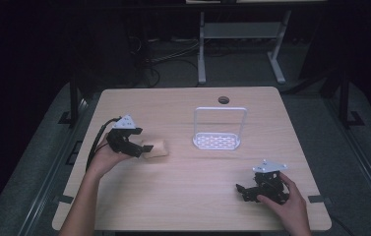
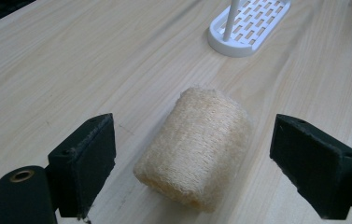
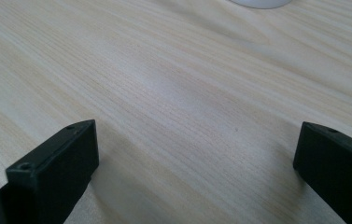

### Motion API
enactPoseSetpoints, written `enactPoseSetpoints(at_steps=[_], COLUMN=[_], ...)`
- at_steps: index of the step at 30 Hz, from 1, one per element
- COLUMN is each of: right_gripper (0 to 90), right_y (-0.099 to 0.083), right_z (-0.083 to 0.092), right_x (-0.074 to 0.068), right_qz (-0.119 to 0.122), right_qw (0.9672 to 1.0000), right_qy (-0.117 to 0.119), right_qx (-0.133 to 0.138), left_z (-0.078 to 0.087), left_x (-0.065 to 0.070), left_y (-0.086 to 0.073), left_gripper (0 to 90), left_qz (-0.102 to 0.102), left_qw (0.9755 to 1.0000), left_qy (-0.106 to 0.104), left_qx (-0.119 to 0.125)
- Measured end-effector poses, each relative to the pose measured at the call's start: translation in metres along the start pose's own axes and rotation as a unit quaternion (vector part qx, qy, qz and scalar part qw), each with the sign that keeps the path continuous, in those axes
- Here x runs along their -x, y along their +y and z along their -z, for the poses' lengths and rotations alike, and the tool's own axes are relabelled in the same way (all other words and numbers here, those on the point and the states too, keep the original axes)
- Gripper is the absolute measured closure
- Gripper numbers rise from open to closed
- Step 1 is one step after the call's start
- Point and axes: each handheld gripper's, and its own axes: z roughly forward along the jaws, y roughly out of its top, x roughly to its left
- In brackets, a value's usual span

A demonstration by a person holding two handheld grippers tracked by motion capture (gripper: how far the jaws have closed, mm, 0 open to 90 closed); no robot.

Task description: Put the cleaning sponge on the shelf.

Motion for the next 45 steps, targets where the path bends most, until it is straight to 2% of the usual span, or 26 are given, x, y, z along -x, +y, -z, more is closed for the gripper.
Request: enactPoseSetpoints(at_steps=[8, 20, 29, 34, 45], right_gripper=[0.0, 0.0, 0.0, 0.0, 0.0], right_y=[0.0, 0.0, 0.0, 0.0, 0.0], right_z=[0.0, 0.0, 0.0, 0.0, 0.0], right_x=[0.0, 0.0, 0.0, 0.0, 0.0], right_qz=[0.0, 0.0, 0.0, 0.0, 0.0], right_qw=[1.0, 1.0, 1.0, 1.0, 1.0], right_qy=[0.0, 0.0, 0.0, 0.0, 0.0], right_qx=[0.0, 0.0, 0.0, 0.0, 0.0], left_z=[-0.01, -0.023, -0.035, -0.04, -0.047], left_x=[0.0, -0.004, -0.005, -0.002, -0.001], left_y=[-0.002, -0.006, -0.008, -0.008, -0.011], left_gripper=[13.9, 13.9, 13.8, 13.8, 13.9], left_qz=[-0.01, -0.009, -0.025, -0.033, -0.035], left_qw=[0.9999, 0.9995, 0.9988, 0.998, 0.9973], left_qy=[-0.012, -0.028, -0.042, -0.05, -0.057], left_qx=[-0.006, -0.008, -0.008, -0.019, -0.032])
